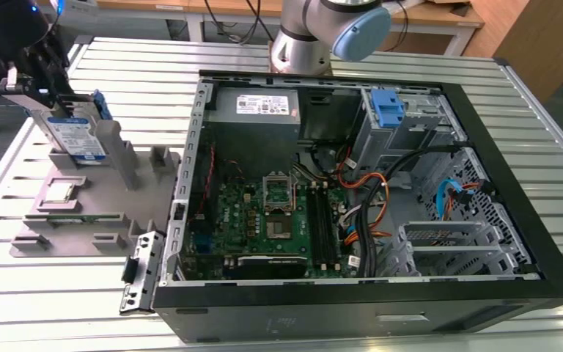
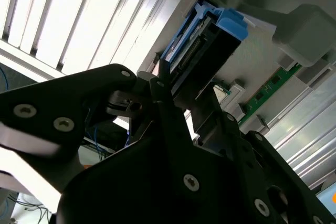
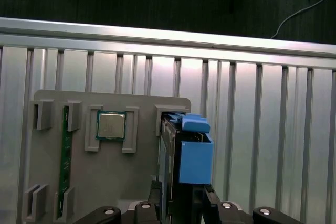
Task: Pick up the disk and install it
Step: 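Pick up the disk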
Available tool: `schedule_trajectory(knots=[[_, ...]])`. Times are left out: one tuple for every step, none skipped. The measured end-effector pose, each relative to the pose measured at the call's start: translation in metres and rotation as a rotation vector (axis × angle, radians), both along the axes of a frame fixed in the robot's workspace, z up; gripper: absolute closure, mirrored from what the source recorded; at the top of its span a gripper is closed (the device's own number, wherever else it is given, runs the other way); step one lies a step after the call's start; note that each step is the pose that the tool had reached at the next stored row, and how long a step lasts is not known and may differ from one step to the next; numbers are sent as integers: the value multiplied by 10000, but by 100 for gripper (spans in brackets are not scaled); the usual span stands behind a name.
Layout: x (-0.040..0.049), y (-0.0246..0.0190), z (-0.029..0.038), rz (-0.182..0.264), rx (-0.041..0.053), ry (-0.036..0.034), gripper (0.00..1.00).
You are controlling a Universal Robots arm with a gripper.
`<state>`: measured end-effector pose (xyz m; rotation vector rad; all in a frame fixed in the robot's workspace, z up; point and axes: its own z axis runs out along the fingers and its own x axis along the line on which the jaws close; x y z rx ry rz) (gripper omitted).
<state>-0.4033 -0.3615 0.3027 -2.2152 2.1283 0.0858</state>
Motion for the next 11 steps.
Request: schedule_trajectory(knots=[[0, 0, 0, 0, 0, 0, 58], [0, 0, 0, 0, 0, 0, 58], [0, 0, 0, 0, 0, 0, 58], [0, 0, 0, 0, 0, 0, 58], [0, 0, 0, 0, 0, 0, 58], [0, 0, 1, -1, -2, 2, 59], [0, 0, 0, 0, -1, 2, 59], [0, 0, 0, 0, -1, 2, 65], [0, 0, 0, 0, 0, 2, 65], [0, 0, 0, 0, -1, 2, 65], [0, 0, 0, 0, 0, 2, 65]])
